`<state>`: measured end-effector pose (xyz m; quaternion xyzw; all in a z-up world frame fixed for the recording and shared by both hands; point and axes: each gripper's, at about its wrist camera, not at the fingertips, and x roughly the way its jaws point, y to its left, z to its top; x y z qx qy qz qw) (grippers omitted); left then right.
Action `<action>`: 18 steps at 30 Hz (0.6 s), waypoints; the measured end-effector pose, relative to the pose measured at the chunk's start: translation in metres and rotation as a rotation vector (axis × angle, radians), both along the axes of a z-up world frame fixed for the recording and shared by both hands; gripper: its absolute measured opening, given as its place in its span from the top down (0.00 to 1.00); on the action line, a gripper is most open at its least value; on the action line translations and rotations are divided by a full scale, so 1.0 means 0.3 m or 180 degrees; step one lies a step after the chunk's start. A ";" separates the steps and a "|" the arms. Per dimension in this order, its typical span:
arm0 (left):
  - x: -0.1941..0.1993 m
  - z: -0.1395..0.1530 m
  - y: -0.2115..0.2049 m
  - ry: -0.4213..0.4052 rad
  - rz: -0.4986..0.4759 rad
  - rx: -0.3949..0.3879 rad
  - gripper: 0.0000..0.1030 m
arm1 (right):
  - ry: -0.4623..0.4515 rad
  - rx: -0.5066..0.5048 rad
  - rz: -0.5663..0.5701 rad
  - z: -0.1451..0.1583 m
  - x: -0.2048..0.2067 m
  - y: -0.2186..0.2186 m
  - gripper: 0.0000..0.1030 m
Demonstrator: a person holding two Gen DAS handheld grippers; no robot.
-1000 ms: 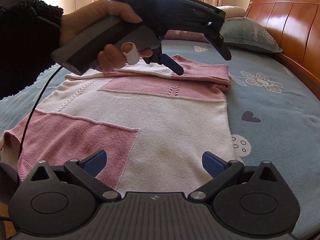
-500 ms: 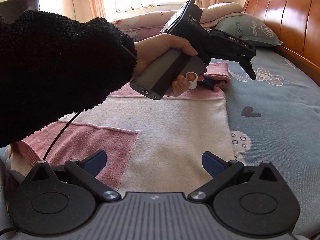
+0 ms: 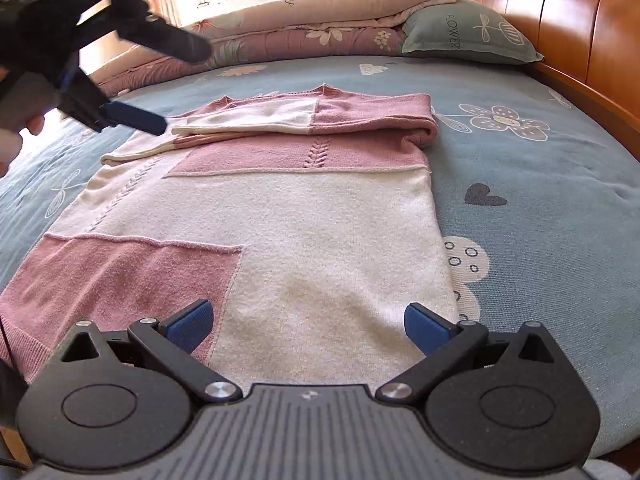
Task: Fold clothes
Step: 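Bring both open tools above the pink sweater hem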
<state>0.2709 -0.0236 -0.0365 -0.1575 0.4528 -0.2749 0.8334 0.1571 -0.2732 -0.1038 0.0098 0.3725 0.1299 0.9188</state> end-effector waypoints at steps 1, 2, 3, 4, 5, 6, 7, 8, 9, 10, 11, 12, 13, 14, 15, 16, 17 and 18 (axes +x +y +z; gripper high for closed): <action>-0.038 -0.027 0.026 0.0028 0.0072 0.0017 0.01 | 0.0015 -0.0007 -0.0009 -0.003 0.004 0.001 0.00; -0.075 -0.056 0.050 0.0055 0.0146 0.0034 0.01 | 0.0031 -0.0013 -0.0016 -0.007 0.008 0.002 0.00; -0.107 -0.086 0.072 0.0105 0.0182 0.0009 0.01 | 0.0043 -0.0018 -0.0021 -0.010 0.011 0.004 0.00; -0.137 -0.113 0.090 0.0150 0.0233 -0.0015 0.01 | 0.0054 -0.0028 -0.0022 -0.013 0.012 0.006 0.00; -0.166 -0.139 0.107 0.0195 0.0286 -0.0039 0.01 | 0.0066 -0.0039 -0.0022 -0.016 0.014 0.008 0.00; -0.193 -0.161 0.121 0.0220 0.0330 -0.0053 0.01 | 0.0079 -0.0054 -0.0020 -0.020 0.016 0.010 0.00; -0.224 -0.189 0.131 0.0244 0.0377 -0.0043 0.01 | 0.0089 -0.0070 -0.0017 -0.022 0.017 0.013 0.00; -0.257 -0.208 0.140 0.0260 0.0427 -0.0041 0.01 | 0.0096 -0.0086 -0.0013 -0.024 0.018 0.015 0.00; -0.291 -0.219 0.149 0.0211 0.0461 -0.0094 0.01 | 0.0099 -0.0095 -0.0009 -0.026 0.019 0.017 0.00; -0.321 -0.222 0.155 0.0166 0.0479 -0.0145 0.01 | 0.0099 -0.0096 -0.0005 -0.026 0.018 0.017 0.00; -0.339 -0.221 0.156 0.0169 0.0483 -0.0149 0.01 | 0.0099 -0.0093 -0.0004 -0.027 0.018 0.017 0.00; -0.356 -0.220 0.156 0.0177 0.0485 -0.0149 0.01 | 0.0099 -0.0089 -0.0004 -0.027 0.018 0.017 0.00; -0.363 -0.214 0.149 0.0176 0.0469 -0.0101 0.01 | 0.0098 -0.0087 -0.0002 -0.026 0.018 0.016 0.00; -0.368 -0.207 0.141 0.0174 0.0451 -0.0047 0.01 | 0.0095 -0.0086 0.0000 -0.026 0.018 0.017 0.00; -0.369 -0.200 0.128 0.0144 0.0427 0.0004 0.01 | 0.0092 -0.0084 0.0004 -0.026 0.018 0.017 0.00; -0.365 -0.195 0.117 0.0109 0.0397 0.0017 0.01 | 0.0085 -0.0079 0.0014 -0.024 0.016 0.017 0.00; -0.360 -0.190 0.106 0.0073 0.0366 0.0027 0.01 | 0.0075 -0.0072 0.0026 -0.023 0.015 0.018 0.00; -0.355 -0.187 0.093 0.0018 0.0344 0.0031 0.01 | 0.0062 -0.0058 0.0043 -0.020 0.013 0.018 0.00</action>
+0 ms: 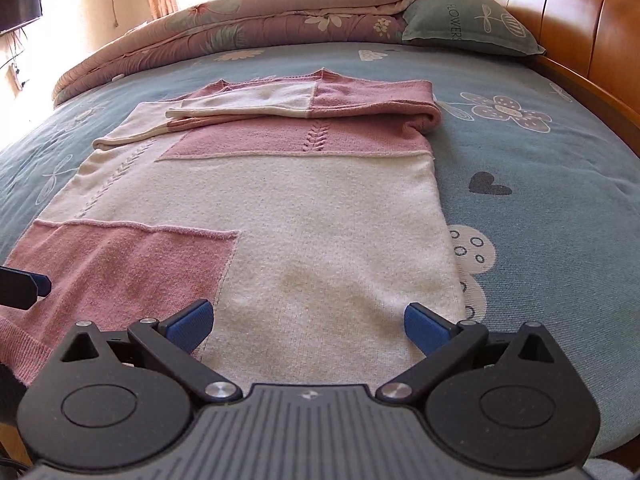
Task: Fold clothes
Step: 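Bring both open tools above the pink sweater hem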
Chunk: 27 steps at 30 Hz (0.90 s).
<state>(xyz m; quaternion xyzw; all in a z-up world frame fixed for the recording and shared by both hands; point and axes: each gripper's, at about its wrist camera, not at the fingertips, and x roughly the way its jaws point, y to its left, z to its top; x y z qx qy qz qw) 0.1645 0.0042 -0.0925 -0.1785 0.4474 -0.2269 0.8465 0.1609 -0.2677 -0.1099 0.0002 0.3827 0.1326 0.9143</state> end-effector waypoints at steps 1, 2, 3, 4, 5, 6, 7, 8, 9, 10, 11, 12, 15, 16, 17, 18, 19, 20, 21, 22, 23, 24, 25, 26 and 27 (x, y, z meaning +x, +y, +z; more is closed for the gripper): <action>0.008 0.000 -0.009 -0.0022 0.0001 0.0007 0.01 | -0.0017 0.0020 0.0025 0.003 -0.003 0.001 0.00; 0.011 -0.003 -0.015 -0.0030 0.0010 0.0013 0.01 | -0.0031 0.0035 0.0050 0.005 -0.005 0.003 0.00; 0.017 -0.005 -0.016 -0.0039 0.0046 0.0024 0.01 | -0.0044 0.0044 0.0077 0.007 -0.007 0.005 0.00; 0.020 -0.005 -0.015 -0.0047 0.0100 0.0050 0.01 | -0.0055 0.0042 0.0107 0.007 -0.009 0.010 0.00; 0.021 -0.002 -0.009 -0.0060 0.0185 0.0111 0.01 | -0.0063 0.0036 0.0136 0.008 -0.010 0.014 0.00; 0.018 0.002 -0.001 -0.0092 0.0283 0.0183 0.01 | -0.0071 0.0029 0.0165 0.008 -0.012 0.019 0.00; 0.014 0.003 0.016 -0.0112 0.0393 0.0265 0.01 | -0.0079 0.0024 0.0187 0.008 -0.013 0.023 0.00; 0.009 0.004 0.034 -0.0130 0.0503 0.0348 0.01 | -0.0086 0.0020 0.0204 0.008 -0.015 0.026 0.00; 0.006 -0.004 0.055 -0.0095 0.0565 0.0339 0.01 | -0.0093 0.0015 0.0222 0.009 -0.016 0.030 0.00; 0.003 -0.013 0.076 -0.0053 0.0622 0.0320 0.01 | -0.0101 0.0012 0.0239 0.009 -0.017 0.033 0.00; 0.000 -0.023 0.097 -0.0012 0.0678 0.0301 0.01 | -0.0107 0.0010 0.0256 0.009 -0.018 0.036 0.00; -0.006 -0.024 0.109 -0.0016 0.0702 0.0257 0.01 | -0.0107 0.0002 0.0272 0.007 -0.019 0.040 0.00; -0.017 -0.016 0.129 -0.0035 0.0789 0.0195 0.01 | -0.0100 -0.0031 0.0316 0.001 -0.019 0.054 0.00; -0.019 -0.009 0.131 -0.0065 0.0806 0.0199 0.01 | -0.0103 -0.0042 0.0337 -0.001 -0.020 0.060 0.00; -0.021 -0.001 0.133 -0.0098 0.0822 0.0205 0.01 | -0.0115 -0.0046 0.0372 -0.001 -0.022 0.068 0.00; -0.021 0.005 0.133 -0.0127 0.0808 0.0212 0.01 | -0.0116 -0.0028 0.0414 -0.001 -0.023 0.076 0.00; -0.017 0.005 0.135 -0.0119 0.0791 0.0241 0.01 | -0.0109 0.0000 0.0457 0.001 -0.023 0.086 0.00; -0.009 -0.005 0.139 -0.0042 0.0801 0.0291 0.01 | -0.0102 0.0029 0.0500 0.002 -0.022 0.095 0.00; -0.001 -0.020 0.147 0.0061 0.0829 0.0324 0.01 | -0.0071 0.0043 0.0531 0.005 -0.019 0.109 0.00; -0.002 -0.025 0.155 0.0034 0.0826 0.0291 0.01 | -0.0040 0.0039 0.0566 0.011 -0.014 0.127 0.00; -0.007 -0.028 0.170 0.0024 0.0850 0.0196 0.01 | -0.0043 0.0027 0.0628 0.020 -0.012 0.151 0.00; -0.013 -0.031 0.186 0.0017 0.0877 0.0097 0.01 | -0.0061 0.0014 0.0702 0.031 -0.011 0.177 0.00; -0.013 -0.034 0.195 0.0023 0.0883 0.0036 0.01 | -0.0075 0.0009 0.0795 0.042 -0.007 0.205 0.00; -0.012 -0.036 0.204 0.0031 0.0887 -0.0020 0.01 | -0.0081 0.0006 0.0894 0.051 0.003 0.235 0.00; -0.010 -0.037 0.207 0.0035 0.0864 -0.0033 0.01 | -0.0079 -0.0008 0.0963 0.058 0.017 0.264 0.00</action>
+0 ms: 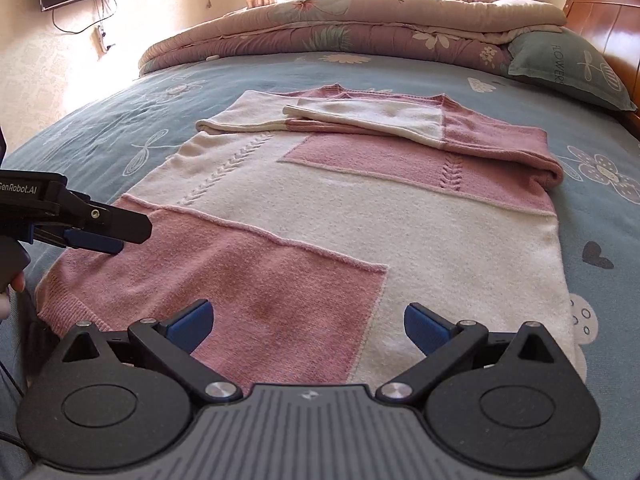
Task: Fold clothes
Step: 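Bring both open tools above the pink sweater hem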
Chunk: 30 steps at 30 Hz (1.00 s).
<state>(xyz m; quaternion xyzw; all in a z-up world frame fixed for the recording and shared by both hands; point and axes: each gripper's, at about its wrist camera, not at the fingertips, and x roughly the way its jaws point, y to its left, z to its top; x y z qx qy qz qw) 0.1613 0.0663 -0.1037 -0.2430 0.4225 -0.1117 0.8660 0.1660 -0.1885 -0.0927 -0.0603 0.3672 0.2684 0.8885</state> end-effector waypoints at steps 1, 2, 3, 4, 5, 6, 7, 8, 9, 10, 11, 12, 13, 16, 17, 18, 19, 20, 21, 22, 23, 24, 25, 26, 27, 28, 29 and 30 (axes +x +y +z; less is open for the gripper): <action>-0.001 0.000 -0.001 -0.0008 -0.0017 0.0009 0.01 | -0.0004 -0.0034 0.0038 0.002 0.018 0.031 0.00; -0.003 -0.001 -0.002 -0.0017 -0.0032 0.0020 0.01 | -0.0010 -0.0077 0.0067 0.002 0.037 0.064 0.00; -0.004 -0.001 -0.004 -0.0027 -0.0048 0.0030 0.01 | -0.0011 -0.0139 0.0094 -0.004 0.054 0.091 0.00; -0.008 -0.002 -0.007 -0.0049 -0.0073 0.0060 0.01 | -0.0007 -0.0212 0.0119 -0.012 0.069 0.114 0.00; -0.011 -0.003 -0.009 -0.0068 -0.0089 0.0079 0.01 | 0.0034 -0.0298 0.0138 -0.024 0.079 0.132 0.00; -0.015 -0.003 -0.011 -0.0089 -0.0115 0.0103 0.01 | 0.0103 -0.0388 0.0153 -0.038 0.082 0.139 0.00; -0.020 -0.003 -0.013 -0.0111 -0.0141 0.0128 0.01 | 0.0128 -0.0469 0.0171 -0.051 0.072 0.133 0.00; -0.024 -0.004 -0.014 -0.0132 -0.0168 0.0152 0.01 | 0.0095 -0.0507 0.0194 -0.056 0.053 0.121 0.00; -0.027 -0.004 -0.016 -0.0151 -0.0200 0.0178 0.01 | 0.0070 -0.0511 0.0207 -0.057 0.029 0.097 0.00; -0.028 -0.005 -0.016 -0.0165 -0.0211 0.0188 0.01 | 0.0061 -0.0509 0.0213 -0.059 0.003 0.066 0.00; -0.031 -0.006 -0.017 -0.0181 -0.0215 0.0193 0.01 | 0.0051 -0.0507 0.0219 -0.060 -0.023 0.035 0.00; -0.033 -0.007 -0.017 -0.0199 -0.0219 0.0203 0.01 | 0.0063 -0.0472 0.0174 -0.062 -0.043 0.005 0.00; -0.034 -0.008 -0.020 -0.0213 -0.0226 0.0219 0.01 | 0.0099 -0.0397 0.0098 -0.064 -0.058 -0.025 0.00; -0.036 -0.008 -0.026 -0.0236 -0.0242 0.0263 0.01 | 0.0072 -0.0258 -0.0012 -0.071 -0.101 -0.074 0.00; -0.037 -0.007 -0.028 -0.0240 -0.0250 0.0275 0.01 | 0.0074 -0.0258 -0.0036 -0.068 -0.106 -0.074 0.00; -0.037 -0.006 -0.027 -0.0239 -0.0252 0.0278 0.01 | 0.0108 -0.0270 -0.0052 -0.061 -0.104 -0.070 0.00; -0.037 -0.006 -0.027 -0.0237 -0.0252 0.0276 0.01 | 0.0153 -0.0278 -0.0054 -0.052 -0.095 -0.064 0.00; -0.038 -0.006 -0.027 -0.0239 -0.0252 0.0279 0.01 | 0.0158 -0.0260 -0.0066 -0.040 -0.084 -0.060 0.00; -0.038 -0.007 -0.028 -0.0241 -0.0253 0.0282 0.01 | 0.0141 -0.0232 -0.0084 -0.028 -0.073 -0.057 0.00; -0.038 -0.007 -0.028 -0.0244 -0.0253 0.0285 0.01 | 0.0106 -0.0200 -0.0106 -0.017 -0.061 -0.054 0.00; -0.039 -0.007 -0.029 -0.0244 -0.0249 0.0293 0.01 | 0.0087 -0.0181 -0.0131 -0.014 -0.043 -0.051 0.00; -0.039 -0.007 -0.032 -0.0245 -0.0246 0.0304 0.01 | 0.0081 -0.0169 -0.0156 -0.013 -0.023 -0.046 0.00; -0.038 -0.007 -0.033 -0.0244 -0.0248 0.0315 0.01 | 0.0137 -0.0182 -0.0173 -0.023 -0.004 -0.042 0.00; -0.038 -0.007 -0.036 -0.0243 -0.0257 0.0332 0.01 | 0.0227 -0.0210 -0.0187 -0.037 0.015 -0.038 0.00; -0.038 -0.007 -0.037 -0.0244 -0.0267 0.0341 0.01 | 0.0237 -0.0267 -0.0175 -0.046 0.018 -0.031 0.00; -0.040 -0.008 -0.035 -0.0250 -0.0271 0.0332 0.01 | 0.0192 -0.0357 -0.0116 -0.049 0.005 -0.025 0.00; -0.041 -0.009 -0.032 -0.0256 -0.0273 0.0322 0.01 | 0.0181 -0.0442 -0.0064 -0.051 -0.011 -0.024 0.00; -0.042 -0.010 -0.030 -0.0263 -0.0276 0.0311 0.01 | 0.0194 -0.0518 -0.0025 -0.053 -0.026 -0.027 0.00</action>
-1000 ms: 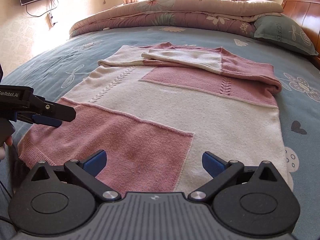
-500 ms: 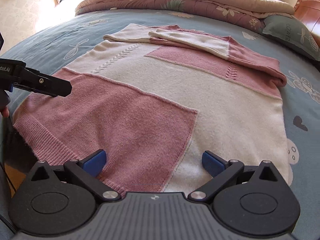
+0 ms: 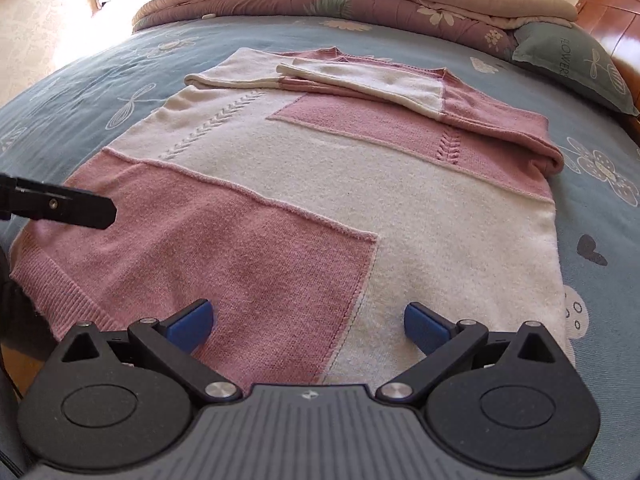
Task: Fold clothes
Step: 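Bring both open tools above the pink sweater hem, then lower both open tools to the ribbed pink hem edge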
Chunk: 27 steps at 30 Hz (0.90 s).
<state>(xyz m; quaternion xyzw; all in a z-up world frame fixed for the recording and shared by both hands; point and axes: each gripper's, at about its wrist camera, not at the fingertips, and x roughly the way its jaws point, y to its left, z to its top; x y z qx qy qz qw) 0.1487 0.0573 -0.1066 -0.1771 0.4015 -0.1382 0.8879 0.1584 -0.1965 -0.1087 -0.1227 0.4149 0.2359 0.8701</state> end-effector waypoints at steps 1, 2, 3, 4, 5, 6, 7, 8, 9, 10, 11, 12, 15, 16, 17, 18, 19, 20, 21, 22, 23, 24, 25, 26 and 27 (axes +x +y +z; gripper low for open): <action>-0.001 -0.001 0.002 -0.0008 0.0001 -0.0009 0.01 | 0.0034 -0.0005 -0.0014 0.001 -0.013 -0.015 0.00; -0.001 -0.002 0.003 -0.0015 0.0002 -0.0012 0.01 | 0.0078 0.0030 -0.0060 0.004 -0.026 -0.036 0.00; -0.001 -0.001 0.001 -0.0020 -0.0003 -0.0001 0.01 | 0.0122 0.0065 -0.0105 0.007 -0.038 -0.057 0.00; 0.000 0.001 -0.002 -0.0013 -0.0006 0.0019 0.01 | 0.0149 0.0073 -0.0137 0.011 -0.048 -0.070 0.00; 0.001 0.003 -0.006 -0.0005 -0.0009 0.0040 0.01 | 0.0166 0.0066 -0.0163 0.015 -0.055 -0.078 0.00; 0.003 0.005 -0.009 0.0004 -0.0013 0.0061 0.01 | 0.0143 0.0085 -0.0184 0.021 -0.059 -0.083 0.00; 0.007 0.013 -0.010 0.0057 0.0001 0.0059 0.01 | 0.0095 0.0118 -0.0203 0.026 -0.060 -0.086 0.00; 0.011 0.022 -0.011 0.0114 0.0016 0.0055 0.01 | 0.0048 0.0151 -0.0222 0.032 -0.061 -0.089 0.00; 0.015 0.031 -0.012 0.0171 0.0031 0.0051 0.01 | 0.0021 0.0194 -0.0249 0.032 -0.056 -0.091 0.00; 0.014 0.042 -0.012 0.0179 0.0030 0.0044 0.01 | 0.0022 0.0237 -0.0284 0.023 -0.050 -0.093 0.00; 0.007 0.055 -0.014 0.0145 0.0003 0.0042 0.01 | 0.0032 0.0276 -0.0320 0.012 -0.043 -0.095 0.00; -0.003 0.065 -0.020 0.0123 -0.0038 0.0044 0.01 | 0.0042 0.0315 -0.0356 0.001 -0.037 -0.097 0.00; -0.034 0.071 -0.041 0.0139 -0.0163 0.0076 0.01 | -0.0073 0.0311 -0.0316 -0.013 -0.051 -0.097 0.00; -0.043 0.061 -0.047 0.0191 -0.0181 0.0103 0.01 | -0.0085 0.0317 -0.0313 -0.014 -0.054 -0.099 0.00; -0.051 0.042 -0.051 0.0285 -0.0178 0.0146 0.01 | -0.0078 0.0330 -0.0319 -0.012 -0.055 -0.103 0.00; -0.062 0.023 -0.051 0.0321 -0.0165 0.0179 0.01 | -0.0056 0.0341 -0.0334 -0.009 -0.056 -0.108 0.00; -0.082 0.020 -0.050 0.0224 -0.0181 0.0188 0.01 | -0.0016 0.0357 -0.0358 -0.002 -0.055 -0.114 0.00; -0.093 0.018 -0.047 0.0215 -0.0181 0.0182 0.01 | 0.0015 0.0397 -0.0386 0.008 -0.056 -0.123 0.00; -0.099 0.020 -0.044 0.0209 -0.0170 0.0173 0.01 | 0.0008 0.0445 -0.0426 0.020 -0.057 -0.134 0.00; -0.096 0.021 -0.043 0.0222 -0.0168 0.0167 0.01 | -0.0016 0.0493 -0.0474 0.031 -0.058 -0.147 0.00; -0.092 0.022 -0.042 0.0238 -0.0168 0.0162 0.01 | -0.0046 0.0506 -0.0540 0.039 -0.054 -0.157 0.00; -0.087 0.023 -0.043 0.0251 -0.0168 0.0166 0.01 | -0.0053 0.0480 -0.0608 0.038 -0.045 -0.164 0.00; -0.081 0.024 -0.046 0.0271 -0.0162 0.0178 0.01 | -0.0009 0.0418 -0.0668 0.029 -0.033 -0.168 0.00; -0.078 0.025 -0.048 0.0284 -0.0157 0.0189 0.01 | 0.0079 0.0317 -0.0713 0.011 -0.023 -0.168 0.00; -0.080 0.025 -0.051 0.0283 -0.0161 0.0203 0.01 | 0.0100 0.0222 -0.0713 -0.001 -0.025 -0.166 0.00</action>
